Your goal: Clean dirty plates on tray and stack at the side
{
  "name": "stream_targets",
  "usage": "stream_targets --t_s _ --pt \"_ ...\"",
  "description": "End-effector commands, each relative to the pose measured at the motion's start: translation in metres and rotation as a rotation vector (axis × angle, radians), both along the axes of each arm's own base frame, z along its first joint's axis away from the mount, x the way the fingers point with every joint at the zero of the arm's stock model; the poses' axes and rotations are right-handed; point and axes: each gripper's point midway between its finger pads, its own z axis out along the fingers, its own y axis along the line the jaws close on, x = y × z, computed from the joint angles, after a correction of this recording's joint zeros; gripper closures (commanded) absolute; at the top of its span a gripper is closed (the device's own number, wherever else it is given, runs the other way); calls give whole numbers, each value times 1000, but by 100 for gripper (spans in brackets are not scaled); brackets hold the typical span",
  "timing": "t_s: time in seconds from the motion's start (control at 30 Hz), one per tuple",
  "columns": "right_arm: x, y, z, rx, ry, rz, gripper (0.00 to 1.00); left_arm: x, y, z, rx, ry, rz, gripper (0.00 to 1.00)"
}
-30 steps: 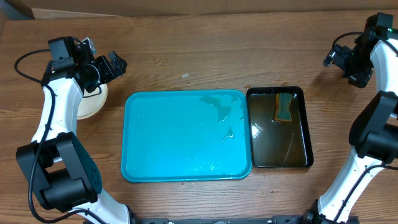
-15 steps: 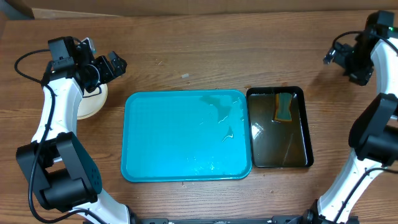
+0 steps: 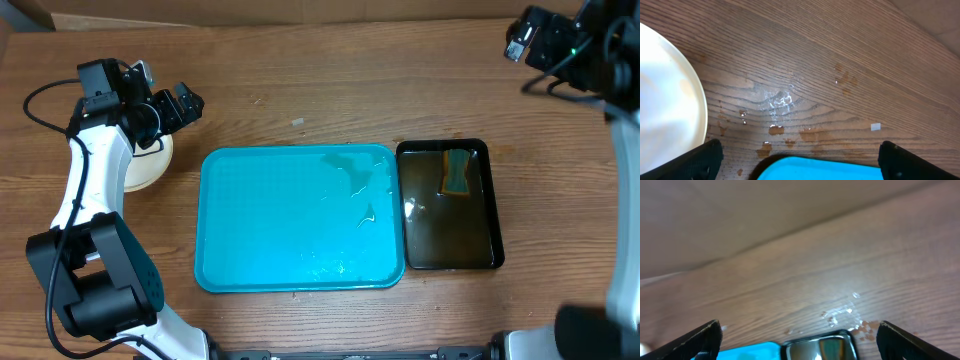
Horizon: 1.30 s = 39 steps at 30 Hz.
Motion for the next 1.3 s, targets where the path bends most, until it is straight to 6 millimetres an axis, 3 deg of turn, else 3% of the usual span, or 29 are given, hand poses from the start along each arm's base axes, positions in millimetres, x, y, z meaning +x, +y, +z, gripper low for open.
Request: stream_targets --t_s 0.0,0.1,0.27,0.4,0.5,0.63,0.83,0.93,1.07,1.27 --pt "-31 -1 50 -74 -127 -46 0 0 -3 0 -1 -7 -26 0" --pt "-58 3 81 -87 -212 -50 0 0 -3 0 -1 -7 -26 0" --pt "-106 7 109 -83 -289 -40 0 0 -3 0 -1 -7 -26 0" --pt "-133 6 116 -80 -380 -45 0 0 -3 0 -1 -7 -26 0" --pt "-141 6 111 -76 -490 -48 0 0 -3 0 -1 -7 -27 0" --pt "-146 7 77 -70 -616 -46 0 0 -3 0 -1 -7 -26 0" --pt "-148 14 -8 -48 -794 -15 0 0 -3 0 -1 -7 -26 0" --pt "-158 17 -48 -40 -907 -4 0 0 -3 0 -1 -7 -26 0" --pt "-170 20 -71 -32 -974 5 0 0 -3 0 -1 -7 -26 0" --pt "-177 24 -88 -24 -993 20 0 0 -3 0 -1 -7 -26 0"
